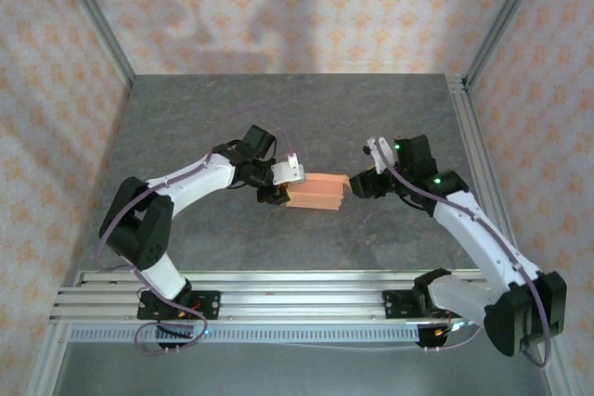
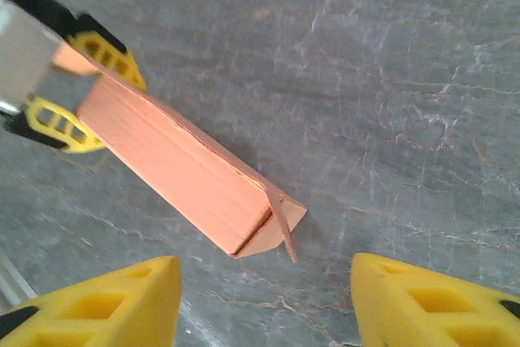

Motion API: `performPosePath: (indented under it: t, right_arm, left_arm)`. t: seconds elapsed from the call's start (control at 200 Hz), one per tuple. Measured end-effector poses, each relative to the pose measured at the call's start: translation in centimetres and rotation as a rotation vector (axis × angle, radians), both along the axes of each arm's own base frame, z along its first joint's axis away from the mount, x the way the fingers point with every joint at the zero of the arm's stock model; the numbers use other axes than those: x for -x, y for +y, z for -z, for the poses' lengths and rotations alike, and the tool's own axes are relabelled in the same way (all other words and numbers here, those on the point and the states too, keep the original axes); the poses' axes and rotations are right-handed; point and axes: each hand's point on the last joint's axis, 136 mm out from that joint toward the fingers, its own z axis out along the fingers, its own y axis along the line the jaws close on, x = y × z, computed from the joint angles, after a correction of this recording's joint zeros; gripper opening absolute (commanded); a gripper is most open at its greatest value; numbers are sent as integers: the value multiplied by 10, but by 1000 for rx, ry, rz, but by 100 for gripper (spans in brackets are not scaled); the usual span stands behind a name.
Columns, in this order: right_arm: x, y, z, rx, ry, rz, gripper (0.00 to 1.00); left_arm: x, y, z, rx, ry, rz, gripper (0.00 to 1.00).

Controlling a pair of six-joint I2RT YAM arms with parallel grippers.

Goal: Fold the paper box

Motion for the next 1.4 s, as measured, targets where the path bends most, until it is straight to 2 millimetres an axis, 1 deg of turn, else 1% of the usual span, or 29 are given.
performPosePath:
  t: [0.115,0.25,0.285,0.33,0.375,0.43,0.641,0.681,0.741,0.891,0.976,1.031,1.051,1.176,1.241,1.336,1.381,1.401]
  right_arm:
    - [-1,3,20,46,46,-28,50]
    - [-2,5,34,71,81,-51,49]
    - [-3,6,37,76,90,-55,46]
    - [-3,6,40,82,99,-61,40]
    - [-3,7,43,89,104,-69,36]
    - [-4,8,43,89,107,-73,31]
    - [-11,12,37,84,98,-79,30]
    - [-12,13,37,82,98,-81,29]
    - [-12,14,36,80,94,-85,20]
    - [-13,16,37,75,102,-81,6]
    - [-14,17,36,72,100,-81,7]
    - [-13,17,36,71,101,-82,15]
    - [-13,18,36,70,103,-80,16]
    - [-12,20,36,66,107,-82,17]
    - [-12,20,35,64,108,-80,15]
    - [-13,20,34,61,108,-71,6]
    - [-14,20,34,65,105,-68,0]
    - [-15,20,34,64,106,-62,0]
  left_arm:
    - [0,0,2,-6,10,0,37]
    - [0,0,2,-7,12,0,37]
    - [-1,0,2,-7,14,0,37]
    - [-1,0,2,-8,15,0,37]
    - [-1,0,2,-9,16,0,37]
    - [-1,-1,2,-9,17,0,37]
    - [-2,-1,2,-13,24,0,37]
    - [-1,-1,3,-15,25,0,37]
    - [-1,-1,3,-16,26,-1,37]
    - [-1,0,4,-18,30,-4,37]
    - [-1,0,4,-19,30,-4,37]
    - [-1,0,4,-19,30,-5,37]
    - [-2,0,4,-20,30,-5,37]
    - [-1,0,4,-19,30,-4,37]
    - [-2,0,4,-20,30,-4,37]
    - [-2,0,4,-20,30,-4,37]
    - [-1,0,4,-20,31,-5,37]
    - [-1,0,4,-21,31,-5,37]
